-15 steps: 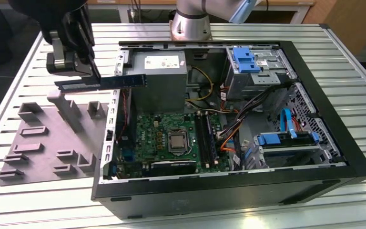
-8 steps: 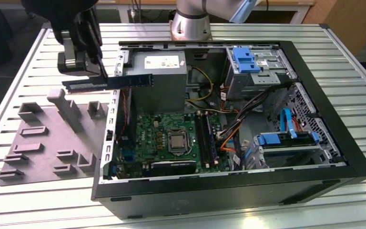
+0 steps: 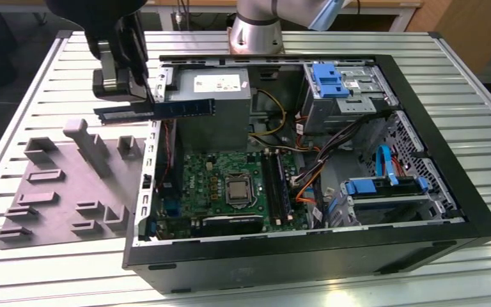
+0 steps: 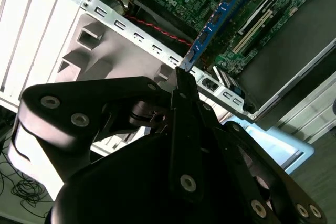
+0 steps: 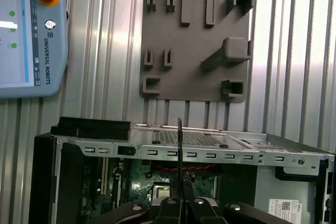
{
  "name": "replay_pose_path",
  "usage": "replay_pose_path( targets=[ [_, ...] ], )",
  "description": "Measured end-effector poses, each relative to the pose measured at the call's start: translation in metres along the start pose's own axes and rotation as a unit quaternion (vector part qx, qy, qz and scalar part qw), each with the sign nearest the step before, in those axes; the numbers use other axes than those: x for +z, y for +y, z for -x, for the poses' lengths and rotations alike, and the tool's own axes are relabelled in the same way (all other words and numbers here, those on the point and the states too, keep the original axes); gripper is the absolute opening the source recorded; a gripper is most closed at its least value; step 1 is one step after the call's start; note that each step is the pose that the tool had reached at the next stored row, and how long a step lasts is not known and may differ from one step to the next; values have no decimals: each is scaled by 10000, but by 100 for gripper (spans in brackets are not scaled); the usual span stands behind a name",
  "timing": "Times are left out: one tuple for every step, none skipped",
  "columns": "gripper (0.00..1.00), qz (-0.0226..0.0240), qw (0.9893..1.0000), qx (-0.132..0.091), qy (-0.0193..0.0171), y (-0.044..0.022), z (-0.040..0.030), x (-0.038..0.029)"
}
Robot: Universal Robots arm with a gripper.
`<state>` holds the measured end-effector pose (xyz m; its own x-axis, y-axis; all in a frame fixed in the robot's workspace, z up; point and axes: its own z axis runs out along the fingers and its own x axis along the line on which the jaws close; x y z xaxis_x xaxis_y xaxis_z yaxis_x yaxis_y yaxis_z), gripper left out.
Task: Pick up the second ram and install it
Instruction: 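Pick up the second ram and move it above second insertion slot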
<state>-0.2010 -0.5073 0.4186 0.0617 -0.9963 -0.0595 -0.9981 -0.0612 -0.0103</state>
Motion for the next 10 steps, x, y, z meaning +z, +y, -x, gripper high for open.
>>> replay_pose_path(
  targets=[
    [12, 0, 10000, 0, 0, -10, -1, 0],
    [12, 0, 10000, 0, 0, -20, -1, 0],
    [12, 0, 10000, 0, 0, -30, -2, 1],
    [12, 0, 10000, 0, 0, -40, -2, 1],
    [12, 0, 10000, 0, 0, -50, -3, 1],
    [12, 0, 10000, 0, 0, -60, -4, 1],
    [12, 0, 10000, 0, 0, -70, -4, 1],
    [12, 0, 10000, 0, 0, -80, -5, 2],
    [12, 0, 10000, 0, 0, -92, -6, 1],
    [12, 0, 10000, 0, 0, -103, -6, 1]
  ],
)
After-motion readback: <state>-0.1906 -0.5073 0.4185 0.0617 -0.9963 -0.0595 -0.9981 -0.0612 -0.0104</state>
